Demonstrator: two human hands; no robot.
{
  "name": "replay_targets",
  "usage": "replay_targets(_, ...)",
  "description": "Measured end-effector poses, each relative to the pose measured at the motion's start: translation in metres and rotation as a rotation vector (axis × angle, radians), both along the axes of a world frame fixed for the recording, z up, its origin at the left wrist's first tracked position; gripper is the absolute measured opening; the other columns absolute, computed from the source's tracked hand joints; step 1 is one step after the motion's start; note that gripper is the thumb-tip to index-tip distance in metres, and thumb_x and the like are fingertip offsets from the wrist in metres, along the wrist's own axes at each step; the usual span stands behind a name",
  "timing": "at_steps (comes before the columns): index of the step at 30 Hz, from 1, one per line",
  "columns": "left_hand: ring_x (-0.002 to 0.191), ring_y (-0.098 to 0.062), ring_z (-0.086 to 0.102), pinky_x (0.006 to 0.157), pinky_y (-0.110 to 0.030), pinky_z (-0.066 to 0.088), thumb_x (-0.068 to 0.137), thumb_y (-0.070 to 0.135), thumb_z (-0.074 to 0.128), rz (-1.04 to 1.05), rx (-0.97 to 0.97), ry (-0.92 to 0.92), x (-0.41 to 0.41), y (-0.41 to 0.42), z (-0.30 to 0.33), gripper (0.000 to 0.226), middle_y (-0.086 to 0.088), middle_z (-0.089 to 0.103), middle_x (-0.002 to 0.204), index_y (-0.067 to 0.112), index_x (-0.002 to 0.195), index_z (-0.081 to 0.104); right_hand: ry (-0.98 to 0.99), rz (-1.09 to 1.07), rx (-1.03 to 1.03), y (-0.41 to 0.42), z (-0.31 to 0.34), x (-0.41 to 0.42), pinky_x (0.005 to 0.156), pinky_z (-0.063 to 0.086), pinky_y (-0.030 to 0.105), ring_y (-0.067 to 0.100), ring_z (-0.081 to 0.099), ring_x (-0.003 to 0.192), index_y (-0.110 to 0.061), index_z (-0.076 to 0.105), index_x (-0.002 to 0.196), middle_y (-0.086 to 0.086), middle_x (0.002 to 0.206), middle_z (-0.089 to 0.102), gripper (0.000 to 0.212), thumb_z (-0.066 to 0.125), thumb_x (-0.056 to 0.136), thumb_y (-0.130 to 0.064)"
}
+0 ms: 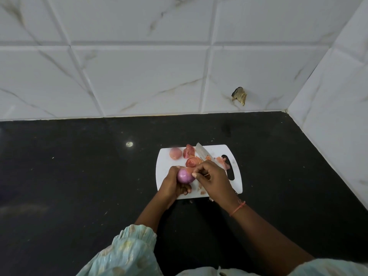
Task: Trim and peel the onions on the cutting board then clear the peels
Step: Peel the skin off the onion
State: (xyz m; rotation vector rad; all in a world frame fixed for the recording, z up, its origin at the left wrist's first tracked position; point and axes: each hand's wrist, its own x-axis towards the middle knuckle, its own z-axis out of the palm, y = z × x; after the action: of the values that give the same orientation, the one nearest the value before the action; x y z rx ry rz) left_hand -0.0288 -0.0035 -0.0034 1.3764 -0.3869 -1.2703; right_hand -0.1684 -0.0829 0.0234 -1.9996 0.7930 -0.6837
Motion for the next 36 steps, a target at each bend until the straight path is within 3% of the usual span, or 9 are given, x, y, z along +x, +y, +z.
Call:
replay_targets(4,0.051,-0.019,0.053,0.052,-0.029,0.045,0.105,0.039,0.029,0.043,0.035,0.000,-0.003,0.000,-0.001,0.049,-0.019,0.063,0.073,0.006,0.094,0.064,0.054,-0.035,-0.028,-0.003,0.000,0.001,0.062,0.053,0.016,0.003,0.061,0.080,-0.017,0.062,0.091,-0.006,0.091,0.062,0.004,0.061,0.094,-0.015)
replay_targets(8,0.050,-0.015,0.058,0.048,-0.027,0.048,0.105,0.038,0.035,0.098,0.040,0.075,-0.004,0.000,0.004,0.040,-0.021,0.067,0.087,0.011,0.093,0.062,0.073,-0.217,-0.037,-0.016,-0.005,-0.003,0.073,0.053,0.024,0.005,0.063,0.077,-0.017,0.063,0.082,-0.006,0.080,0.065,0.013,0.068,0.087,-0.005)
replay_targets(12,0.048,-0.013,0.057,0.045,-0.025,0.046,0.104,0.038,0.038,0.084,0.017,0.068,-0.004,0.001,0.007,0.037,-0.012,0.067,0.075,0.012,0.090,0.061,0.084,-0.269,-0.024,-0.019,-0.007,-0.009,0.082,0.054,0.022,0.008,0.066,0.089,-0.015,0.071,0.089,-0.002,0.092,0.071,0.022,0.062,0.085,0.005)
replay_targets(18,0.055,-0.013,0.051,0.053,-0.025,0.043,0.105,0.046,0.035,0.036,-0.001,-0.044,-0.004,0.001,0.001,0.047,-0.010,0.063,0.076,0.010,0.107,0.064,0.065,0.081,0.018,-0.007,0.001,-0.002,0.081,0.052,0.017,0.002,0.061,0.096,-0.027,0.067,0.106,-0.014,0.111,0.062,0.019,0.069,0.089,-0.019)
replay_targets(21,0.059,-0.011,0.054,0.053,-0.023,0.044,0.106,0.044,0.035,0.039,0.007,-0.019,-0.003,0.003,0.004,0.045,-0.009,0.067,0.083,0.015,0.108,0.068,0.084,0.052,0.125,-0.005,0.002,0.003,0.075,0.054,0.020,0.002,0.060,0.096,-0.029,0.065,0.105,-0.011,0.109,0.060,0.024,0.075,0.084,-0.029)
replay_targets(24,0.065,-0.017,0.057,0.057,-0.028,0.045,0.106,0.036,0.033,0.030,-0.008,0.004,-0.003,0.002,0.005,0.041,-0.014,0.071,0.094,0.015,0.110,0.068,0.089,0.033,0.284,-0.005,0.001,0.003,0.065,0.057,0.025,0.008,0.062,0.089,-0.031,0.063,0.104,-0.003,0.109,0.059,0.031,0.081,0.078,-0.026)
replay_targets(28,0.075,-0.025,0.064,0.061,-0.033,0.049,0.107,0.026,0.030,0.040,-0.043,-0.004,-0.004,0.002,0.005,0.037,-0.016,0.073,0.103,0.016,0.113,0.065,0.108,0.055,0.215,-0.005,0.001,0.001,0.064,0.059,0.029,0.009,0.059,0.083,-0.028,0.061,0.102,-0.001,0.109,0.054,0.034,0.081,0.077,-0.016)
replay_targets(33,0.080,-0.026,0.068,0.061,-0.032,0.054,0.107,0.020,0.031,0.028,-0.087,0.014,-0.004,0.002,0.004,0.034,-0.018,0.071,0.109,0.013,0.116,0.063,0.113,0.073,0.091,-0.004,-0.005,0.000,0.079,0.056,0.027,0.008,0.059,0.098,-0.029,0.062,0.101,-0.021,0.109,0.048,0.036,0.082,0.075,-0.017)
replay_targets(36,0.078,-0.022,0.070,0.058,-0.029,0.054,0.107,0.020,0.030,0.018,-0.100,0.021,-0.003,0.002,0.003,0.035,-0.021,0.068,0.116,0.011,0.118,0.062,0.091,0.074,0.071,-0.002,-0.008,0.000,0.082,0.055,0.028,0.009,0.059,0.100,-0.030,0.062,0.100,-0.020,0.110,0.048,0.036,0.082,0.074,-0.016)
